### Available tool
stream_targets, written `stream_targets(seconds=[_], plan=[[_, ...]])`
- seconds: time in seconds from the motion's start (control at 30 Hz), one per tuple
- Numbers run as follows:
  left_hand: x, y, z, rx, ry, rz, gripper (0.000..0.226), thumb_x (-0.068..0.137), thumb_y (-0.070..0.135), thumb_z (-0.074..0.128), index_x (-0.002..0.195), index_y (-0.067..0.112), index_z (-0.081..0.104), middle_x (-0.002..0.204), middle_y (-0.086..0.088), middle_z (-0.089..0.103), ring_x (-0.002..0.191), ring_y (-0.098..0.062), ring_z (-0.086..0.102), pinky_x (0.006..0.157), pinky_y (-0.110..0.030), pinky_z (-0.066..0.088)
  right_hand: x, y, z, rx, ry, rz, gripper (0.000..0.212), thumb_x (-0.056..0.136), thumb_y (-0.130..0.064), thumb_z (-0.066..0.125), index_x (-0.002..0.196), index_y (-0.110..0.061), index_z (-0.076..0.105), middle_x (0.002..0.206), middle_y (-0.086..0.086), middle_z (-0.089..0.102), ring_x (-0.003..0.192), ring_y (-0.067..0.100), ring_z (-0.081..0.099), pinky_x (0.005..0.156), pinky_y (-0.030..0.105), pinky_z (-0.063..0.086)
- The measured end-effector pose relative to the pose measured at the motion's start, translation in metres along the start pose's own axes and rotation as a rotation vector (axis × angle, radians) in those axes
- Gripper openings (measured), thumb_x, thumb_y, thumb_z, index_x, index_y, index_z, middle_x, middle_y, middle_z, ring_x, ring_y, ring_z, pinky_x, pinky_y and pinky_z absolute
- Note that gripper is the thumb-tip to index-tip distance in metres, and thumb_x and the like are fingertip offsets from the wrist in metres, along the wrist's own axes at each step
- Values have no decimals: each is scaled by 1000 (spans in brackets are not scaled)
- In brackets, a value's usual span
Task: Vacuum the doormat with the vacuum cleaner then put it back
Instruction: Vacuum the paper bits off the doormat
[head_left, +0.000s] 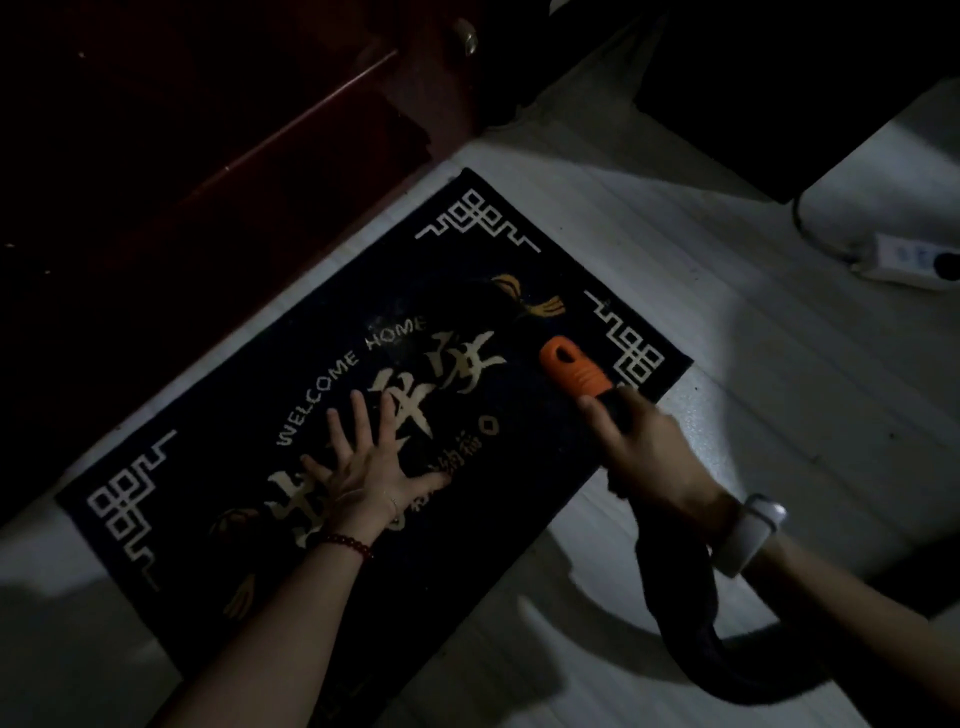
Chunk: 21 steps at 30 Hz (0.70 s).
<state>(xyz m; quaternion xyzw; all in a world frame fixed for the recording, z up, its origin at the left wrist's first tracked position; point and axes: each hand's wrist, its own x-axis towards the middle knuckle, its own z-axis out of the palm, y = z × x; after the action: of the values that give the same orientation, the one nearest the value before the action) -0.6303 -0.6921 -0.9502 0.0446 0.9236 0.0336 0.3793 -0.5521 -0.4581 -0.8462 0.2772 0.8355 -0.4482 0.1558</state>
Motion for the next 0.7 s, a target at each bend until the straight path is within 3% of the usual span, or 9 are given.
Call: stream_targets(seconds=[0.1,0.27,0.43,0.53,0.7], plan=[[0,1,-1,-3,-7,2,123,63,77,58,142,32,-25,148,-1,-38,138,-32,-29,107,-68,0,-1,0,-8,29,41,10,31,93,-39,46,108,-12,49,66,4,58,44,16,55,38,23,47],[-2,3,-3,-6,-15,-12,121,66,74,59,142,31,-25,148,-2,-39,138,-32,-29,108,-67,1,-42,12,28,-184,-138,-28,35,89,-49,47,97,-14,47,72,12,62,56,28,61,56,45,54],[-3,4,-5,-10,-21,-5,122,64,75,60,142,32,-24,148,-1,-38,138,-32,-29,107,-66,0,-17,17,-10,2,27,56,27,93,-41,46,100,-16,51,63,2,57,39,12,55,41,24,47],[-3,3,-4,-17,-25,-7,123,62,76,59,143,32,-23,148,-1,-38,138,-32,-29,107,-67,-1,-1,19,-18,55,173,92,33,93,-41,45,103,-9,52,64,5,57,38,15,56,36,23,45],[-4,4,-5,-16,-25,-11,123,63,76,59,143,32,-24,148,-2,-37,138,-32,-29,107,-67,0,10,16,-19,33,213,88,39,94,-43,42,114,-11,50,67,2,57,42,16,57,35,18,42]])
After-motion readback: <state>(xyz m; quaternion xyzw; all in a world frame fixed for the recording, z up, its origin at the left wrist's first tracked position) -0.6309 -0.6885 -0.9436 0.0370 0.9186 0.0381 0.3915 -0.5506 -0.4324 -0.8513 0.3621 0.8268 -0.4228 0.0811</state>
